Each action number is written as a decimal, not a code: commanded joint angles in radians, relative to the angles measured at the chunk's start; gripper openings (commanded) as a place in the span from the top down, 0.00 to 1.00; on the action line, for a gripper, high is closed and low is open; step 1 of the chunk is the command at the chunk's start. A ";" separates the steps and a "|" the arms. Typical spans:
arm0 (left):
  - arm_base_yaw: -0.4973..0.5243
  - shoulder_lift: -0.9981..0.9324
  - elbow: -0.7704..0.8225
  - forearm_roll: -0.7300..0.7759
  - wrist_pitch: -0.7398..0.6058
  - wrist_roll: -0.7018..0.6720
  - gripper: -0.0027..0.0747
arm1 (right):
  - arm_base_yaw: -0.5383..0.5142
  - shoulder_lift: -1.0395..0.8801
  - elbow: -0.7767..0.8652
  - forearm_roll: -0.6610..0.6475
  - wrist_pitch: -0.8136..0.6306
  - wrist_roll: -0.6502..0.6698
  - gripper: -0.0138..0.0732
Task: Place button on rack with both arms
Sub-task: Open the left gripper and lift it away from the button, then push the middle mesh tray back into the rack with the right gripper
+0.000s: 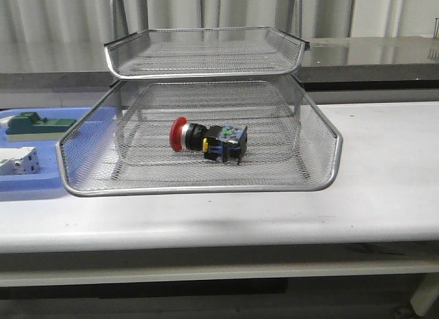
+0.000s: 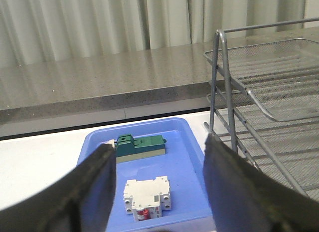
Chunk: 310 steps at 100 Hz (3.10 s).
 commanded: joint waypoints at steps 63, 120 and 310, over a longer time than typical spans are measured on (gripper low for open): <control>0.003 0.003 -0.025 -0.008 -0.025 -0.010 0.96 | -0.004 0.002 -0.028 -0.005 -0.065 -0.002 0.91; 0.003 0.003 -0.025 -0.008 -0.025 -0.010 0.96 | -0.004 0.006 -0.028 0.052 -0.084 -0.002 0.91; 0.003 0.003 -0.025 -0.008 -0.025 -0.010 0.96 | 0.558 1.114 -0.380 0.005 -0.417 -0.112 0.91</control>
